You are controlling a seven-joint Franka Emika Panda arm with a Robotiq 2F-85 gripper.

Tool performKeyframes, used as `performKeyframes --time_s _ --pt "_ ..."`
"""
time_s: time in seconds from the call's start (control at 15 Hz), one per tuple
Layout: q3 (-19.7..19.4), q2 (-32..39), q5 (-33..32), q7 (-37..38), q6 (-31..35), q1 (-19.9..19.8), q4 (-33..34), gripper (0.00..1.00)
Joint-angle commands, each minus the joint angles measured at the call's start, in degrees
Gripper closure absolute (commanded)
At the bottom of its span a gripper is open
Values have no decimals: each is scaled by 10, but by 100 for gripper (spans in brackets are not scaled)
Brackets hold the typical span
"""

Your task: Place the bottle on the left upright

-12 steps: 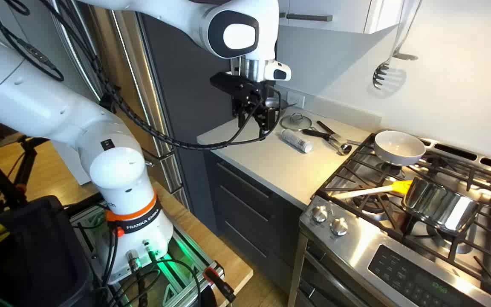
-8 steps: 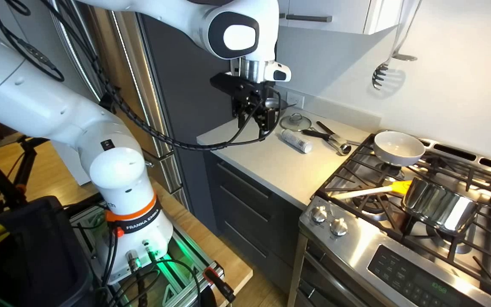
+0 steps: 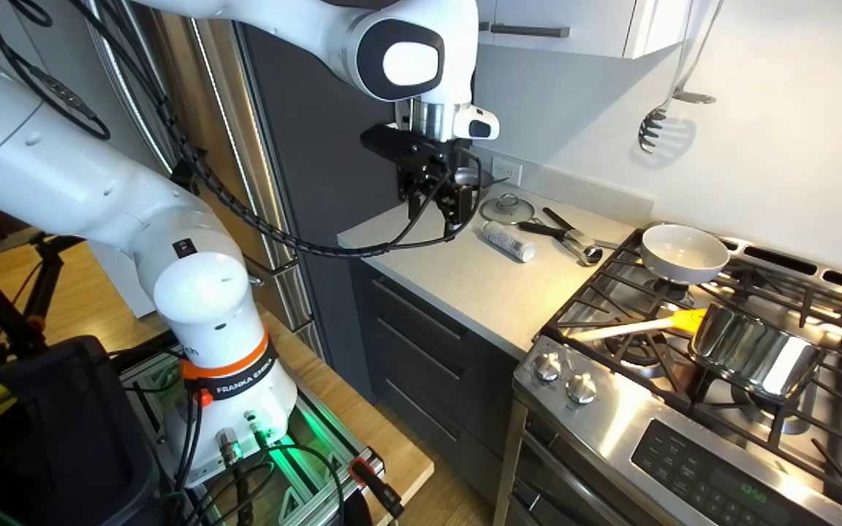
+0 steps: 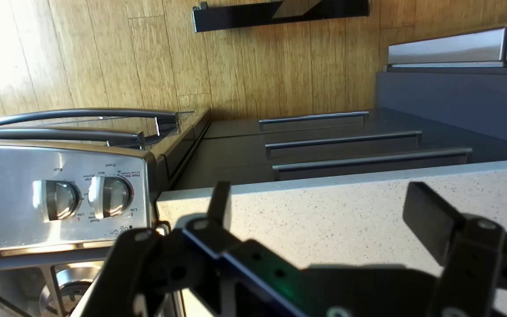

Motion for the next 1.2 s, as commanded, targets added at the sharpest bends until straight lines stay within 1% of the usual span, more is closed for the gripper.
performKeyframes --time_s 0.0,0.07,0.13,0.2,0.33,0.53,0.67,0.87,1.0,1.13 --pt "3 1 2 -2 -1 -3 1 0" --pt "1 14 3 -6 1 -2 11 0" --pt "-2 36 8 9 7 -6 25 0" --pt "2 54 -1 32 23 -15 35 0" --pt "7 102 6 78 70 -21 67 0" --pt "29 187 21 179 160 -18 114 0" --pt "46 247 44 244 192 -9 154 0" --pt "71 326 56 358 203 2 216 0" --pt "77 373 58 431 212 14 254 0" --pt "76 415 73 474 231 28 287 0"
